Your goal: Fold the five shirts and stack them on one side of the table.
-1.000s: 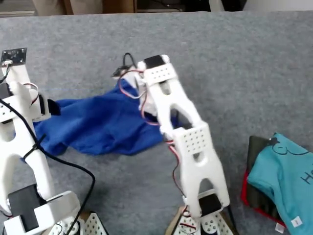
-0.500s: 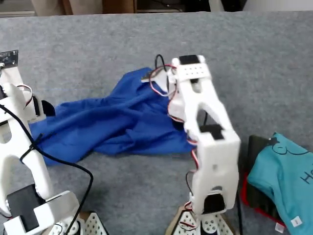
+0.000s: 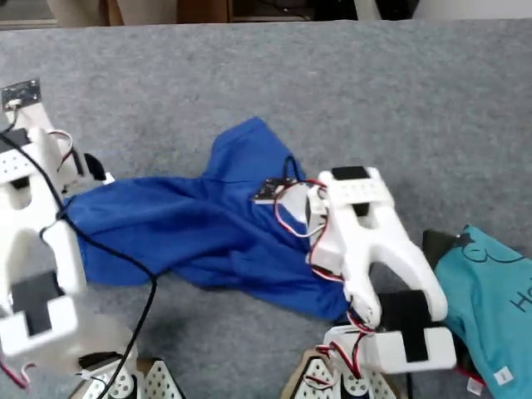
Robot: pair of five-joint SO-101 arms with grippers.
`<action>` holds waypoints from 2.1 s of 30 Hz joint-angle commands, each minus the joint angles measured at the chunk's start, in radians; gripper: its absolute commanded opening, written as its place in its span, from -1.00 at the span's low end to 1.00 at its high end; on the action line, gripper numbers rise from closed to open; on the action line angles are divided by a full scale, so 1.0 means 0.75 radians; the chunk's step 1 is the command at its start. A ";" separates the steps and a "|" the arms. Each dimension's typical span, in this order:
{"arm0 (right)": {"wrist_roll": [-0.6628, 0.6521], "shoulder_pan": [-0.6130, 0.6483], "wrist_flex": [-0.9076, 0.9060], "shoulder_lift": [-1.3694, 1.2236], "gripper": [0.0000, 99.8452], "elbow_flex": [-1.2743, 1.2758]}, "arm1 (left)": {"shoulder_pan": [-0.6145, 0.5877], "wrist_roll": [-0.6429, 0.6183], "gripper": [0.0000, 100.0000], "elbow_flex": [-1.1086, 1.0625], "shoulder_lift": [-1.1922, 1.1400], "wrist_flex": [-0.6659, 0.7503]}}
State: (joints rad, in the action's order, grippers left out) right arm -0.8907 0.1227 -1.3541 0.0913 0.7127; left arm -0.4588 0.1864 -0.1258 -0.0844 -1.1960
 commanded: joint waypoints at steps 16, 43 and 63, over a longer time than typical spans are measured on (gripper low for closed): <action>-0.043 -0.075 0.010 0.071 -0.99 -0.032 | -0.166 -0.333 -0.59 0.886 -0.731 -0.460; -0.043 -0.085 0.059 0.073 -0.99 -0.071 | -0.149 -0.571 -0.95 1.369 -1.212 -0.710; 0.074 -0.009 -0.374 0.007 -0.65 -1.108 | -0.135 -0.421 -0.96 1.673 -1.204 -0.751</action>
State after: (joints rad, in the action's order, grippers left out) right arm -0.8753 0.0261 -1.6180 0.0974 0.0146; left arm -0.5677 -0.1772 1.0771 -1.0004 -1.7484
